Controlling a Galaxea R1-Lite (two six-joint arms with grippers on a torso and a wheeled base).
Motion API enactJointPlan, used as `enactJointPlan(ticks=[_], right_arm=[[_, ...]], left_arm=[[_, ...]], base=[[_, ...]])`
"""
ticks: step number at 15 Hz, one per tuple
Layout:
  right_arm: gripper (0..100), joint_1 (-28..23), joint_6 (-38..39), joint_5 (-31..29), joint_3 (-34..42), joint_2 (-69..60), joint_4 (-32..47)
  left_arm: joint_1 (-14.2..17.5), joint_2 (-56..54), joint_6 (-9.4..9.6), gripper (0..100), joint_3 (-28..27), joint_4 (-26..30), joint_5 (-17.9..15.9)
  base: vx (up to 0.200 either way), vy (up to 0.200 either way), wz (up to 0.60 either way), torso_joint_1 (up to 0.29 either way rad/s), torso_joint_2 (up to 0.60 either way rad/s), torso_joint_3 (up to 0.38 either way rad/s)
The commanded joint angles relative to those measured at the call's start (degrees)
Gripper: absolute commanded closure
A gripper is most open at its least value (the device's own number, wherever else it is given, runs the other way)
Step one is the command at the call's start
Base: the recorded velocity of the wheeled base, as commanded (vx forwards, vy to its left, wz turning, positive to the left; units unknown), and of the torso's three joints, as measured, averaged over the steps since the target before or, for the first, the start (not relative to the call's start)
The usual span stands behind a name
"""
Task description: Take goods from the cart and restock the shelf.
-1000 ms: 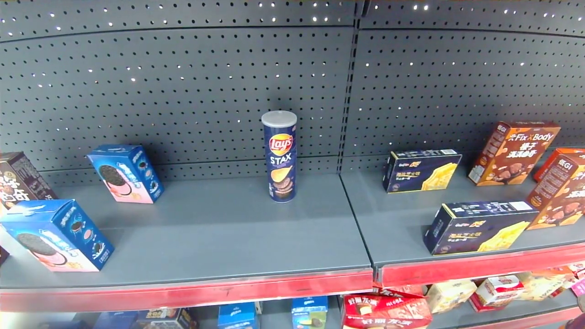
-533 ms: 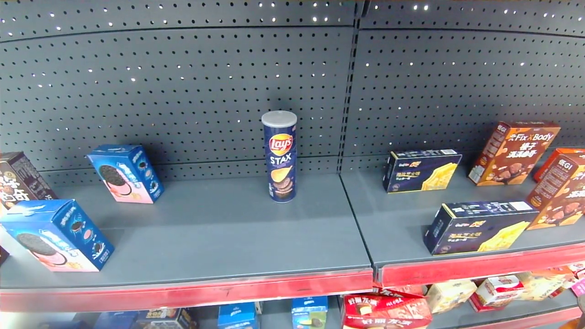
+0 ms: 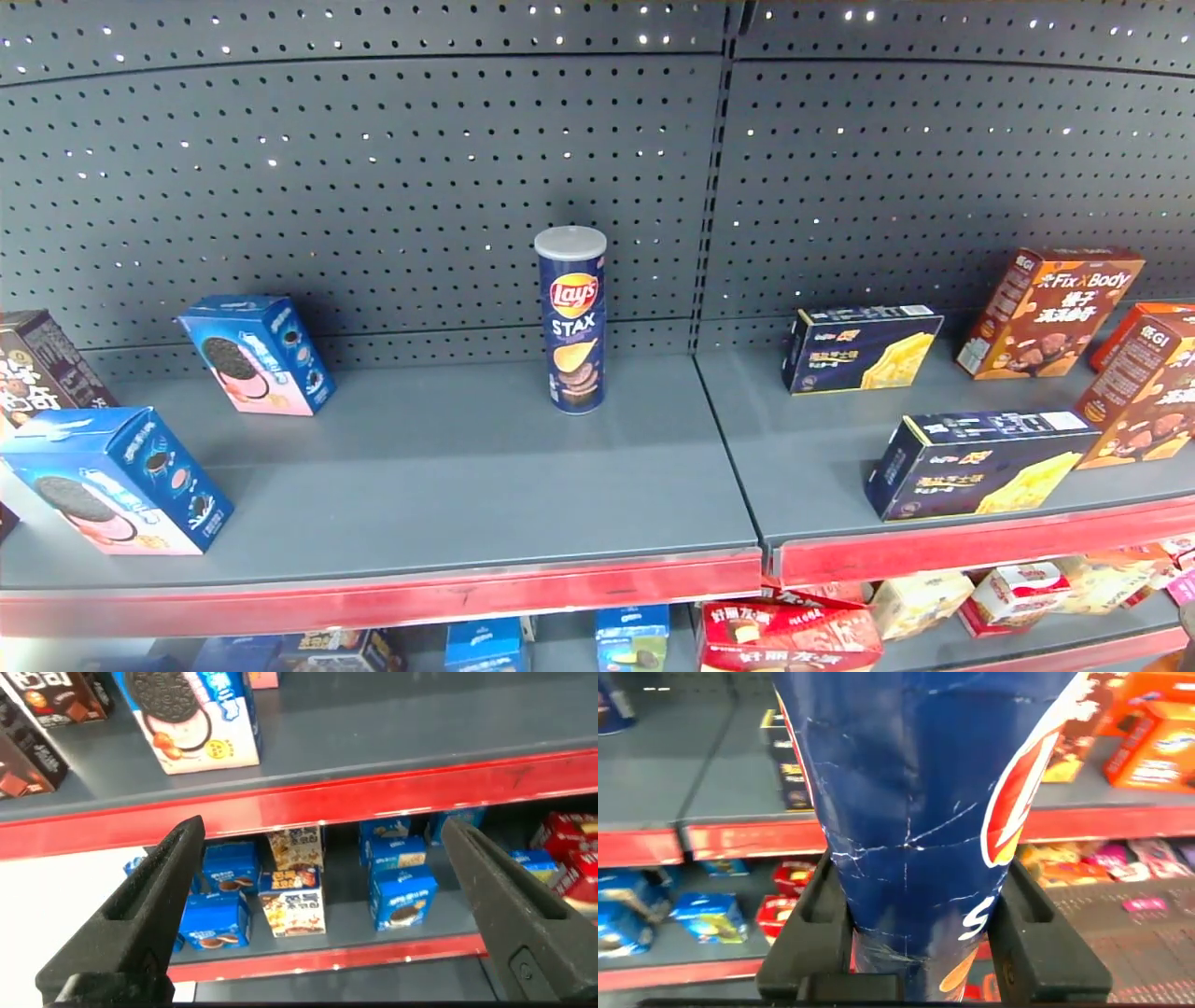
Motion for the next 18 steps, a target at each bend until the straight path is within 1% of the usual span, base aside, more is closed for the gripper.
enactJointPlan(ticks=[1, 2, 3, 4, 6, 7, 8, 9, 10, 11, 12, 13, 14, 15, 16, 17, 18], right_arm=[[100, -1.3, 0.0, -0.1, 0.2, 0.3, 0.1], [100, -1.6, -0.1, -0.2, 0.4, 0.2, 0.1], [100, -1.6, -0.1, -0.2, 0.5, 0.3, 0.1], [100, -1.6, -0.3, -0.2, 0.5, 0.3, 0.1], [100, -1.6, -1.8, -0.2, 1.2, 0.2, 0.1], [100, -1.7, -2.0, -0.2, 1.2, 0.2, 0.1], [100, -1.7, -2.9, -0.3, 1.2, 0.2, 0.1], [100, -1.7, -3.4, -0.4, 1.2, 0.2, 0.1], [100, -2.3, -4.6, -0.4, 1.2, 0.2, 0.1], [100, -3.1, -4.8, -0.3, 1.0, 0.2, 0.1], [100, -3.8, -4.8, -0.3, 0.9, 0.2, 0.0], [100, -4.5, -4.7, -0.3, 1.1, 0.1, 0.1], [100, -5.0, -4.8, -0.3, 1.2, -0.4, 0.1], [100, -5.3, -4.8, -0.3, 1.3, -0.7, 0.1], [100, -5.3, -4.7, -0.3, 1.5, -0.7, 0.1], [100, -5.3, -4.8, -0.3, 1.7, -1.1, 0.1], [100, -5.3, -4.7, -0.3, 1.7, -1.3, 0.1]], left_arm=[[-2.4, 23.0, 0.12, 0, -11.7, -3.4, -5.0], [-2.9, 26.9, 0.12, 0, -13.6, -6.3, -6.9], [-5.1, 29.4, 0.12, 0, -14.7, -6.9, -7.4], [-6.3, 30.7, 0.03, 0, -15.1, -6.9, -7.4], [-8.9, 34.6, 0.12, 0, -19.1, -6.6, -7.8], [-11.6, 37.9, 0.03, 0, -22.3, -6.6, -7.7], [-14.6, 43.2, -0.05, 0, -25.8, -7.0, -6.8], [-15.4, 45.5, 0.12, 0, -27.4, -7.2, -6.2], [-18.4, 51.7, -0.32, 0, -31.2, -8.8, -6.0], [-19.8, 55.0, -1.11, 0, -33.4, -10.8, -6.1], [-20.8, 57.7, -2.78, 0, -35.4, -12.6, -6.3], [-21.8, 61.0, -3.39, 0, -37.5, -14.6, -7.4], [-22.2, 65.6, -3.31, 0, -40.7, -15.8, -9.1], [-22.2, 68.0, -2.87, 0, -41.5, -17.1, -10.7], [-22.2, 70.1, -2.6, 0, -41.8, -19.6, -12.9], [-22.0, 73.7, -2.78, 0, -41.2, -25.1, -17.1], [-21.9, 75.8, -2.78, 0, -41.2, -27.4, -18.3]], base=[[0.0, 0.0, 0.0, 0.0, 0.0, 0.0], [0.0, 0.0, 0.0, 0.0, 0.0, 0.0], [0.0, 0.0, 0.0, 0.0, 0.0, 0.0], [0.0, 0.0, 0.0, 0.0, 0.0, 0.0], [0.0, 0.0, 0.0, 0.0, 0.0, 0.0], [0.0, 0.0, 0.0, 0.0, 0.0, 0.0], [0.0, 0.0, 0.0, 0.0, 0.0, 0.0], [0.0, 0.0, 0.0, 0.0, 0.0, 0.0], [0.0, 0.0, 0.0, 0.0, 0.0, 0.0], [0.0, 0.0, 0.0, 0.0, 0.0, 0.0], [0.0, 0.0, 0.0, 0.0, 0.0, 0.0], [0.0, 0.0, 0.0, 0.0, 0.0, 0.0], [0.0, 0.0, 0.0, 0.0, 0.0, 0.0], [0.0, 0.0, 0.0, 0.0, 0.0, 0.0], [0.0, 0.0, 0.0, 0.0, 0.0, 0.0], [0.0, 0.0, 0.0, 0.0, 0.0, 0.0], [0.0, 0.0, 0.0, 0.0, 0.0, 0.0]])
